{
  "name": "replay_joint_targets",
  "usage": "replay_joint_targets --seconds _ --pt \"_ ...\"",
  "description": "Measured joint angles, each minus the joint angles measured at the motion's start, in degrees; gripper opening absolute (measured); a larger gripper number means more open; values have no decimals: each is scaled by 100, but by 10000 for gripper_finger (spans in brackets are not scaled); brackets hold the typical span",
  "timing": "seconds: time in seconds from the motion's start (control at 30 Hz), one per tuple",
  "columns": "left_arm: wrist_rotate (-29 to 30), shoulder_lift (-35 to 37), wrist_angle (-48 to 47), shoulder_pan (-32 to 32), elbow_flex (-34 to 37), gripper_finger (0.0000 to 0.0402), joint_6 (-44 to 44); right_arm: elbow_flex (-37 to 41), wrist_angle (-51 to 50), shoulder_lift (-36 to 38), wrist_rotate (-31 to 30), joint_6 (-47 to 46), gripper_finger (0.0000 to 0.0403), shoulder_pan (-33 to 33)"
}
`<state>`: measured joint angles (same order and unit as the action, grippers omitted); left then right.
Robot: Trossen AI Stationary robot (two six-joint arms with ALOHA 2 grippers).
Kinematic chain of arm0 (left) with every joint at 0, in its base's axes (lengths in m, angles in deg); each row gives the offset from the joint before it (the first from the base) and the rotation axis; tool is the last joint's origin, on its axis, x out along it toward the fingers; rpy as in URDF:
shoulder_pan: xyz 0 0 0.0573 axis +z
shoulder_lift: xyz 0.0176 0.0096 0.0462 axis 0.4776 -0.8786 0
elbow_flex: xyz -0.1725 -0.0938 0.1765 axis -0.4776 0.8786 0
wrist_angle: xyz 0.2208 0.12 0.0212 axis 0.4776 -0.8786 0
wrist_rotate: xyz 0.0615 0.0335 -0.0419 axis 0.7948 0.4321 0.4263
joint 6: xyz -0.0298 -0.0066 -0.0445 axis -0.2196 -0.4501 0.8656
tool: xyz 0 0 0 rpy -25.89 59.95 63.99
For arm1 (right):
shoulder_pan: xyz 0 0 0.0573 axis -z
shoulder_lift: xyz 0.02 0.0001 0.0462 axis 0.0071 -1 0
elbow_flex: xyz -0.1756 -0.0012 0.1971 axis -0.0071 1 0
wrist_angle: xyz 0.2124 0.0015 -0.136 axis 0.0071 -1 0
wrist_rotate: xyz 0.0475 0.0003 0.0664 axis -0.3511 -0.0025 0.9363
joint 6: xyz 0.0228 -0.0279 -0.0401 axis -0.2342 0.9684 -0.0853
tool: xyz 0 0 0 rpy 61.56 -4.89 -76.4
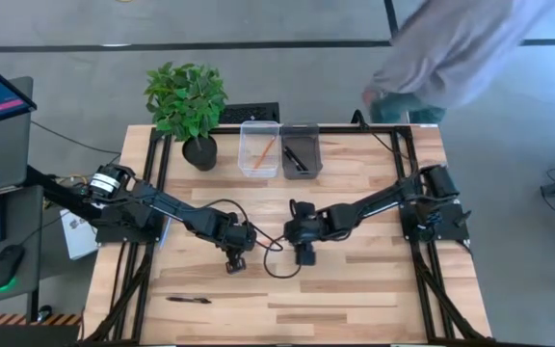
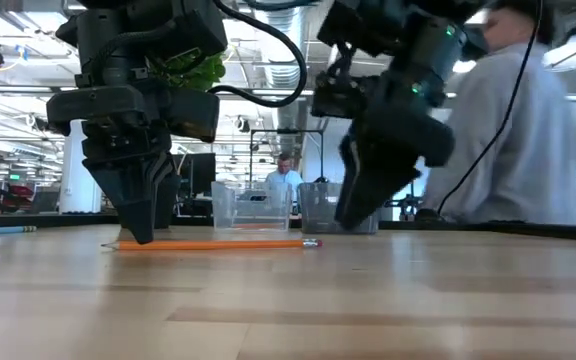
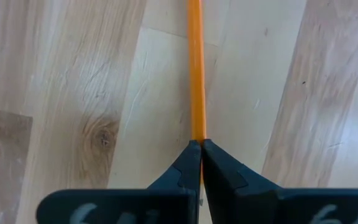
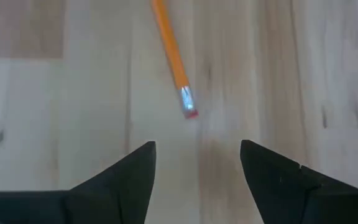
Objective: Sort pens & pencils
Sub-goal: Put the orange pencil into the transparent bin
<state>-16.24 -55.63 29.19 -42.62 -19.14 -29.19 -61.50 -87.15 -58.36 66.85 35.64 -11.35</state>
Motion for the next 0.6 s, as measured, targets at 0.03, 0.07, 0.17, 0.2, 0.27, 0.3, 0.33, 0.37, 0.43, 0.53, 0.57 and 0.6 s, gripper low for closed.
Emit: replay_joint_targets --seconds 0.03,0.07,0.17,0.2,0.27,0.3,0.33,0.37,0.43,0.53,0.57,0.6 --pt "-1 0 2 0 0 0 -11 -4 104 -46 1 35 260 20" --pt "-16 0 5 0 0 0 -9 -61 340 -145 2 46 260 43" --pt "-26 0 3 0 2 0 -19 -13 191 -179 28 150 260 118" --pt "-28 0 -14 0 2 0 -28 -27 302 -222 39 186 260 138" --pt "-22 0 -34 0 2 0 -28 -54 360 -310 46 194 258 180" --pt "-16 0 -61 0 2 0 -29 -31 293 -325 86 193 256 200" --pt "-11 0 -64 0 2 0 -30 -25 273 -358 172 199 252 219" --pt "6 0 -68 0 2 0 -41 -39 388 -419 272 201 248 236" --pt "11 0 -72 0 2 0 -123 -46 446 -476 434 198 235 265" --pt "11 0 -74 9 2 0 -183 -48 517 -506 625 199 212 296" --pt "11 0 -76 18 2 0 -183 -48 537 -508 630 202 203 295" --pt "9 0 -78 30 2 0 -183 -48 561 -512 632 203 195 292"
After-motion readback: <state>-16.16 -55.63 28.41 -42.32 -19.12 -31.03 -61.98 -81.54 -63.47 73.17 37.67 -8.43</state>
